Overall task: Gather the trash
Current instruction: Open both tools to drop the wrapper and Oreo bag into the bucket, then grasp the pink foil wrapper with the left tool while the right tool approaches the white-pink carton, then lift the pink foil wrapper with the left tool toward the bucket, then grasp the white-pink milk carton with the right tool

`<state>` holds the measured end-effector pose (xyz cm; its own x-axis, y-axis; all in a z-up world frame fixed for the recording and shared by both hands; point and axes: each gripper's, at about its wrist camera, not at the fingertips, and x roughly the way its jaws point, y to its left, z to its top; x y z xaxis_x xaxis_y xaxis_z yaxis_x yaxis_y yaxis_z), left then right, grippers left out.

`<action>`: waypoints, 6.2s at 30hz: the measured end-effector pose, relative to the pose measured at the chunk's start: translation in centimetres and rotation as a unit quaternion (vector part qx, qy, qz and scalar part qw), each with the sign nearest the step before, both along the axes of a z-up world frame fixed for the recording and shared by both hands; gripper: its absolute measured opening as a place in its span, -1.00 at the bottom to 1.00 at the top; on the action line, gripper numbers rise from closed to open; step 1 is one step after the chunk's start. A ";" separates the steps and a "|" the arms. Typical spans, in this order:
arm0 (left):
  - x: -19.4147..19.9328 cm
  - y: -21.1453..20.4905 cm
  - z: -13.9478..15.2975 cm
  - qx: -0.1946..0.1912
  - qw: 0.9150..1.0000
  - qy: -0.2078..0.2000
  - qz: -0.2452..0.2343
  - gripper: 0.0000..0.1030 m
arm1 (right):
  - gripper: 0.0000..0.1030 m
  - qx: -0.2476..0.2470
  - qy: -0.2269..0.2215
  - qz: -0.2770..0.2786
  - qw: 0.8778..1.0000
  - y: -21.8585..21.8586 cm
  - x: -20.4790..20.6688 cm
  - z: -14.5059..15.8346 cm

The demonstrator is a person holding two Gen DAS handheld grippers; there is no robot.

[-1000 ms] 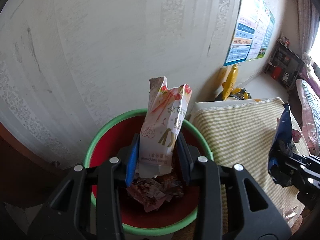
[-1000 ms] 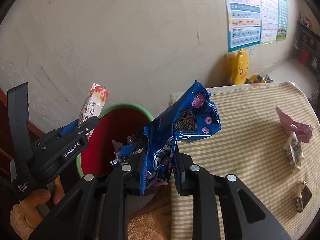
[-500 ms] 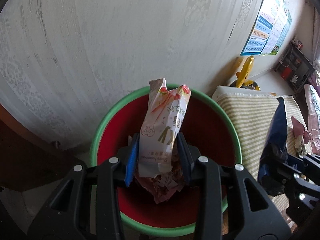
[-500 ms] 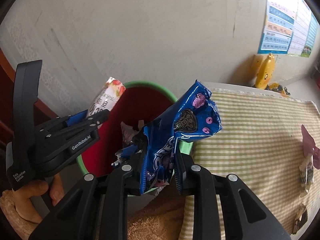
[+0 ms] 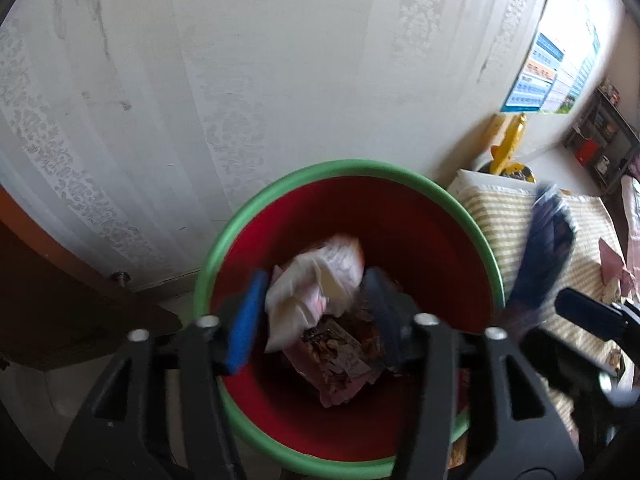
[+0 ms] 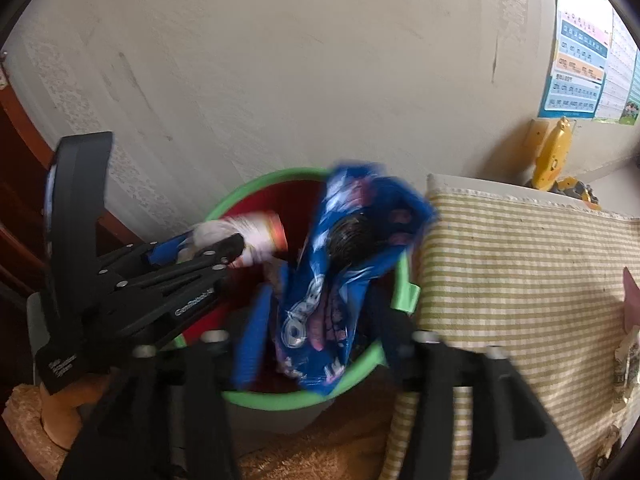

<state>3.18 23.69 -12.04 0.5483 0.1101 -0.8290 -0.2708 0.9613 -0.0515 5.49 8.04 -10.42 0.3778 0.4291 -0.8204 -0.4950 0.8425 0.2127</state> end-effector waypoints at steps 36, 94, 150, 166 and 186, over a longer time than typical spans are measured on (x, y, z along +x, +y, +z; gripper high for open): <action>-1.3 -13.8 3.7 0.020 0.986 -0.015 -0.165 0.41 | 0.17 -0.144 0.160 -0.032 0.976 -24.6 -13.7 -5.0; 0.7 -27.1 3.8 0.039 0.961 -0.015 -0.272 -0.94 | -0.38 0.069 0.077 -0.317 0.943 -31.0 -17.2 -3.1; -2.0 -27.9 1.8 0.016 0.956 0.001 -0.292 -0.53 | -0.40 0.052 0.086 -0.321 0.942 -30.5 -15.4 -2.9; -0.1 -23.0 2.5 -0.022 0.953 0.012 -0.301 0.41 | -0.90 0.043 0.084 -0.323 0.942 -30.2 -16.1 -2.9; -0.5 -24.1 -2.2 -0.027 0.959 0.080 -0.272 -0.92 | -0.91 0.083 0.094 -0.334 0.934 -30.5 -15.6 -2.8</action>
